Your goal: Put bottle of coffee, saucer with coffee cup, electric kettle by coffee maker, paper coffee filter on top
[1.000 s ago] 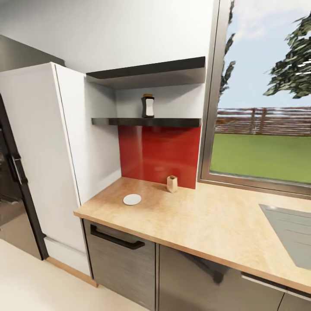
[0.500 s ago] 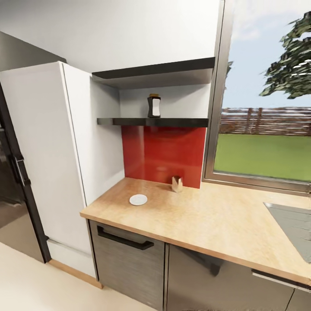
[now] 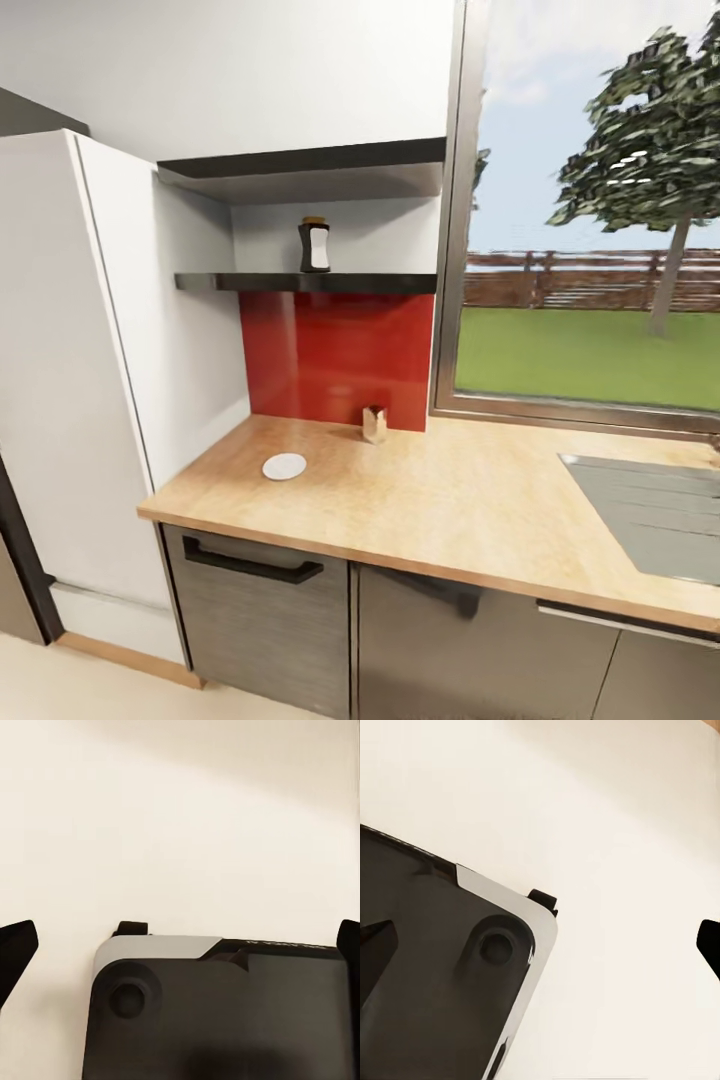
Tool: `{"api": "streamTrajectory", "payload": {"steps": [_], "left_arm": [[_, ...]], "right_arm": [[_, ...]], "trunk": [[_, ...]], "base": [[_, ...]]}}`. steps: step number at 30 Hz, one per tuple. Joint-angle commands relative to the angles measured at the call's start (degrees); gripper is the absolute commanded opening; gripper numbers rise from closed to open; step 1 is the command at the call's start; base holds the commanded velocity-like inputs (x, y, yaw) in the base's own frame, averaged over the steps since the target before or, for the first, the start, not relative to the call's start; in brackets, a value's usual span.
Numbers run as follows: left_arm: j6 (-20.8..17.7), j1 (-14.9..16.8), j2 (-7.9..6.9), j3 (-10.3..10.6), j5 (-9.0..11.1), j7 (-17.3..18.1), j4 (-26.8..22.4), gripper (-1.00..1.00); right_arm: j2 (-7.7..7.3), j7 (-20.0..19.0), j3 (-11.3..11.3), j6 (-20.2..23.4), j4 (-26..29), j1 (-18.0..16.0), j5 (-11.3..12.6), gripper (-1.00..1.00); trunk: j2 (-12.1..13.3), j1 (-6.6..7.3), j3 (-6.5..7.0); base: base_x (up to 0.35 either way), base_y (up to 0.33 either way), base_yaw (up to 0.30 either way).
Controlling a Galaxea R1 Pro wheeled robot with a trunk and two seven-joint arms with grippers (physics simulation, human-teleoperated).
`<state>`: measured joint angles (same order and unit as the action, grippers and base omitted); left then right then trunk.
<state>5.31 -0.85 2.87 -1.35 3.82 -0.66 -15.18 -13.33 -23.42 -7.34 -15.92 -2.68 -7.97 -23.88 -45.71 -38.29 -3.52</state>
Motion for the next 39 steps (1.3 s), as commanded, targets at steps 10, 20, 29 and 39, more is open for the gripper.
{"api": "streamTrajectory", "payload": {"steps": [10, 20, 29, 39], "left_arm": [[0.1, 0.0, 0.03, -0.1, 0.4, 0.0, -0.1, 1.00], [0.1, 0.0, 0.03, -0.1, 0.4, 0.0, -0.1, 1.00], [0.1, 0.0, 0.03, -0.1, 0.4, 0.0, -0.1, 1.00], [0.1, 0.0, 0.03, -0.1, 0.4, 0.0, -0.1, 1.00]], "right_arm": [[0.00, 0.0, -0.5, -0.4, -0.2, -0.1, -0.5, 1.00], [-0.02, 0.0, -0.5, -0.4, -0.2, -0.1, -0.5, 1.00], [-0.03, 0.1, -0.5, -0.4, -0.2, -0.1, -0.5, 1.00], [-0.03, 0.0, -0.5, -0.4, -0.2, -0.1, -0.5, 1.00]], "trunk": [[-0.1, -0.02, -0.08], [-0.1, -0.02, -0.08], [-0.1, -0.02, -0.08], [-0.1, -0.02, -0.08]], "base": [[0.000, 0.035, -0.244], [0.000, 0.270, -0.043], [0.000, 0.308, -0.002], [0.000, 0.293, -0.020]]}}
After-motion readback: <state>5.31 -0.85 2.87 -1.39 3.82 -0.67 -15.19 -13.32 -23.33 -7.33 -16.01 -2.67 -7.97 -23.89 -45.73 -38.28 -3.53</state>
